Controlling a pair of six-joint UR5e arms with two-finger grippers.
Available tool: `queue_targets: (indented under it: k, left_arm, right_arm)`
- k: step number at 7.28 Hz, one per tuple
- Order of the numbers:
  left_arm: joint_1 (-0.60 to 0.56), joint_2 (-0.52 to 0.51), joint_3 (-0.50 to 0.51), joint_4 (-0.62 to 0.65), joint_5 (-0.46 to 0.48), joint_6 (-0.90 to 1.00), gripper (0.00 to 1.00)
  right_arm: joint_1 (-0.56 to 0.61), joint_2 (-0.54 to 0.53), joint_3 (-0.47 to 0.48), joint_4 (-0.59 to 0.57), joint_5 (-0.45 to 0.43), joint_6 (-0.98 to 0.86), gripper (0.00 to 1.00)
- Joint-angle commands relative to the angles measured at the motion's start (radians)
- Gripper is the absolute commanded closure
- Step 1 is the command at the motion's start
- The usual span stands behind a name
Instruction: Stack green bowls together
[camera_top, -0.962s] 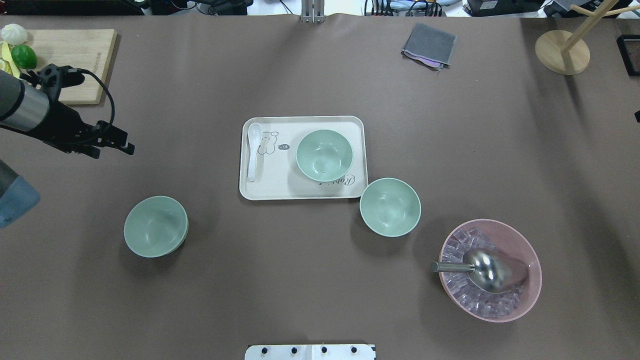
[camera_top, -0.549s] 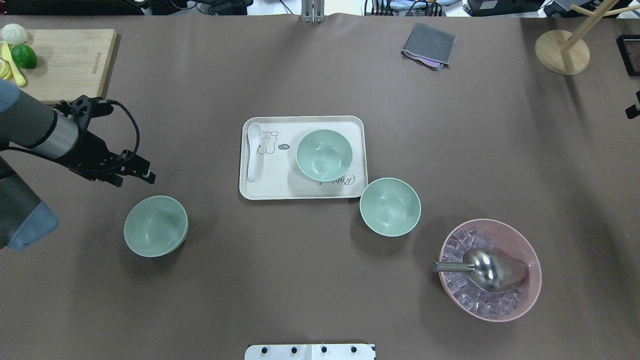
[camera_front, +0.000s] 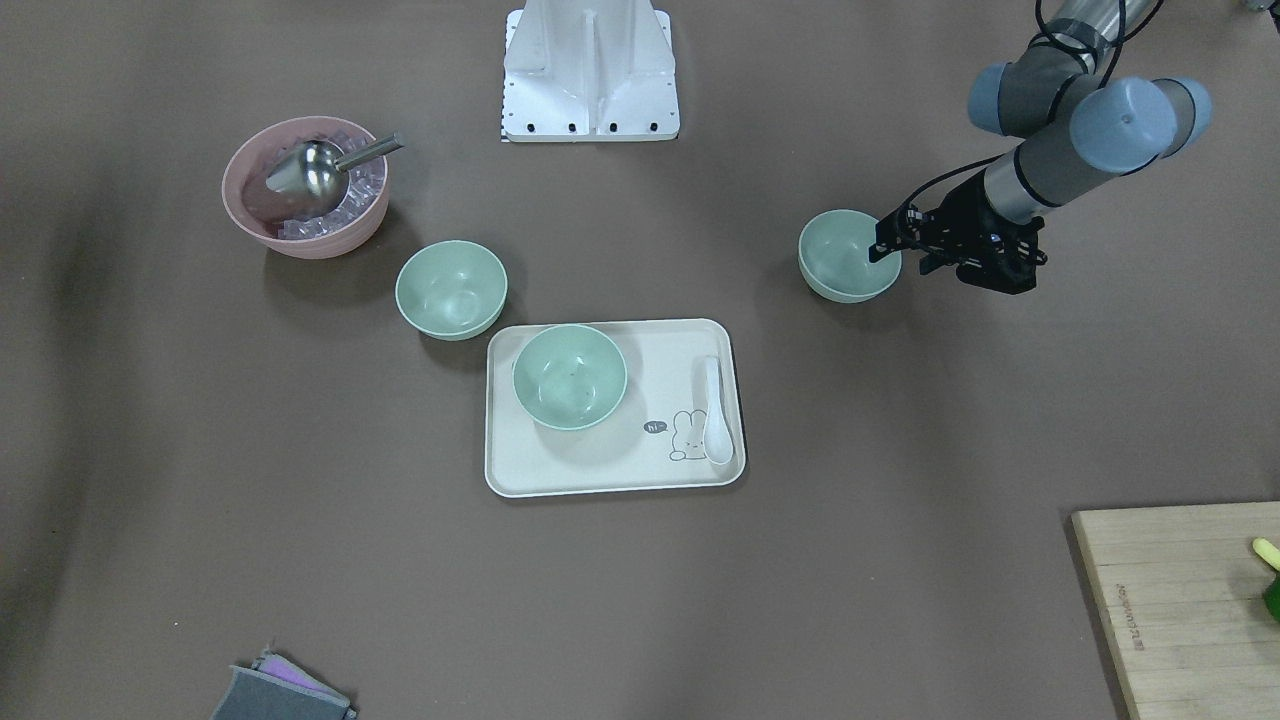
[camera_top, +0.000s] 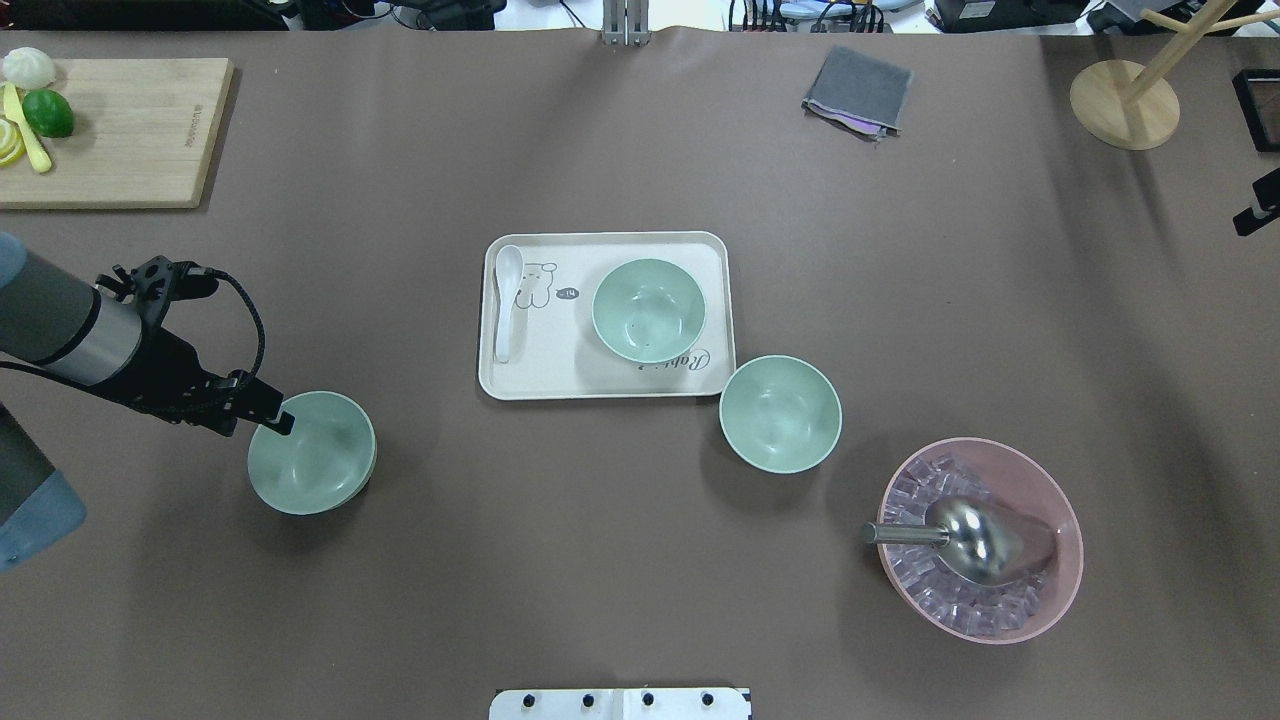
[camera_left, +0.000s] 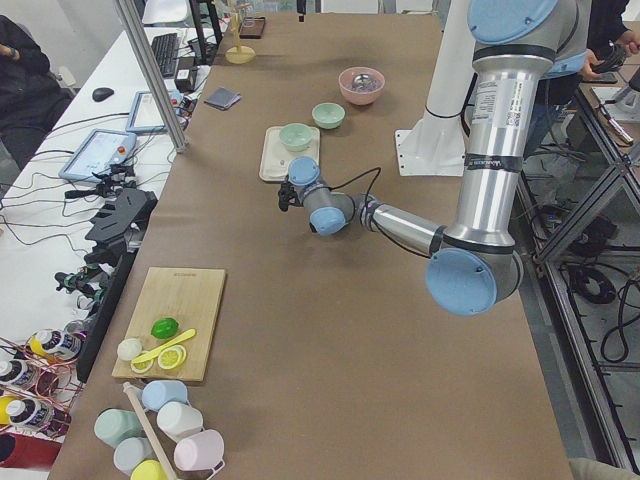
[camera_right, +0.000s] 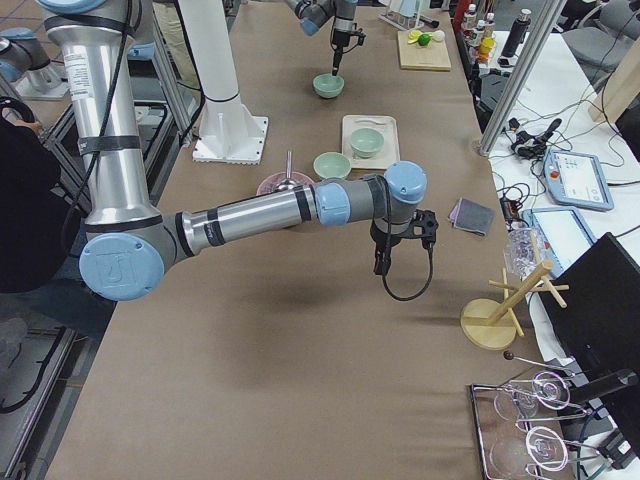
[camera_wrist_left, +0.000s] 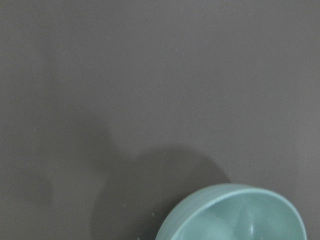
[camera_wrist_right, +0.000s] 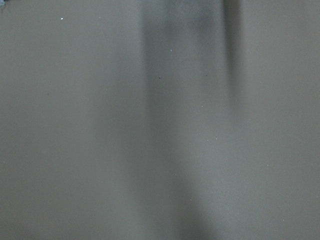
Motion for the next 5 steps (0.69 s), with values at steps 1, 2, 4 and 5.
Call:
queue_targets:
  k: [1, 2, 4, 5]
  left_arm:
    - [0.041, 0.019, -0.016, -0.002, 0.008, -0.011, 0.55]
    - [0.046, 0.019, -0.016, -0.002, 0.008, -0.011, 0.55]
    - [0.046, 0.02, -0.011, 0.0, 0.009, -0.011, 0.55]
    - [0.046, 0.02, -0.01, 0.0, 0.02, -0.011, 0.59]
  right_arm:
    - [-0.002, 0.001, -0.005, 0.001, 0.0, -0.001, 0.0]
    - [-0.003, 0.001, -0.005, 0.001, 0.0, -0.001, 0.0]
    - [-0.005, 0.001, -0.005, 0.0, 0.0, 0.0, 0.0]
    - [-0.005, 0.001, -0.005, 0.0, 0.0, 0.0, 0.0]
